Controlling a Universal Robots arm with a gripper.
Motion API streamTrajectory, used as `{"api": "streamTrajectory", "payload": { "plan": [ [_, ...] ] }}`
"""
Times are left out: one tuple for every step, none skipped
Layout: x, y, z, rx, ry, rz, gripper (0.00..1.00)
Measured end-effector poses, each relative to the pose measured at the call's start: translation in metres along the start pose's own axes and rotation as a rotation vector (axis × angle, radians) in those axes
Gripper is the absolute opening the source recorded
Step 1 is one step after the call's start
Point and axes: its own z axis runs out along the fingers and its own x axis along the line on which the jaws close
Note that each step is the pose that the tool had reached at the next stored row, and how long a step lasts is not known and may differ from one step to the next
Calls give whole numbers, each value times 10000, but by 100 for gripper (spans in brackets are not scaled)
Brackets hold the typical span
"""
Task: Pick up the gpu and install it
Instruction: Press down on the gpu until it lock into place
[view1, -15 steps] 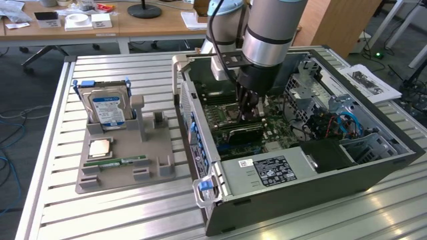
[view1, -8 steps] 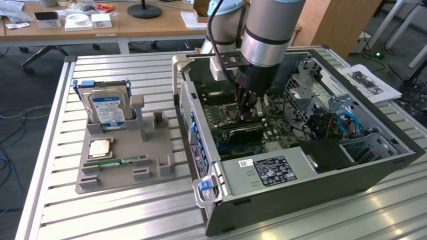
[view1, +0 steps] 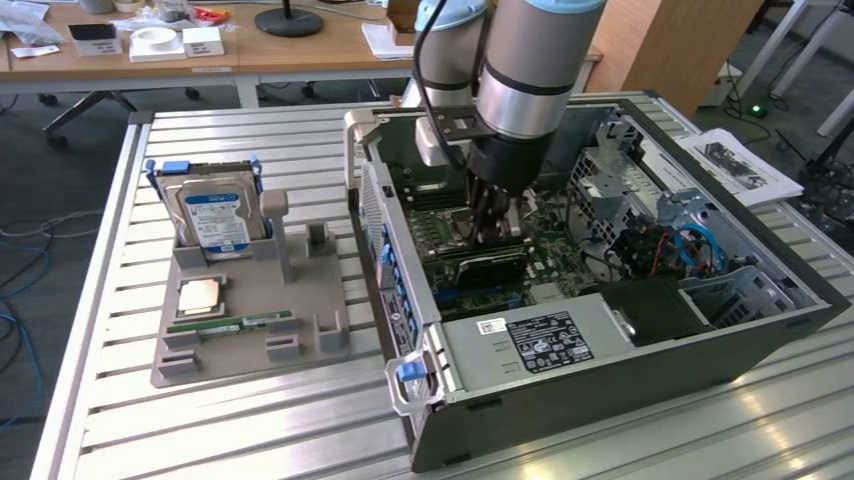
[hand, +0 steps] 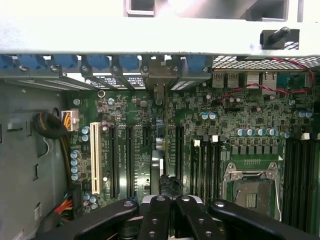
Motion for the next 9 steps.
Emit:
{"api": "streamTrajectory", "payload": {
  "plan": [
    [-1, 2, 11, 0, 0, 0, 11],
    [-2, 3, 22, -1, 0, 0, 11],
    [-3, 4, 31, -1, 0, -1, 11],
    [-4, 5, 37, 0, 0, 0, 11],
    [-4, 5, 37, -1, 1, 0, 11],
    [-4, 5, 37, 0, 1, 0, 11],
    [-4, 5, 37, -1, 2, 0, 11],
    [-4, 5, 44, 0, -1, 0, 11],
    [-3, 5, 55, 1, -2, 0, 11]
  ]
}}
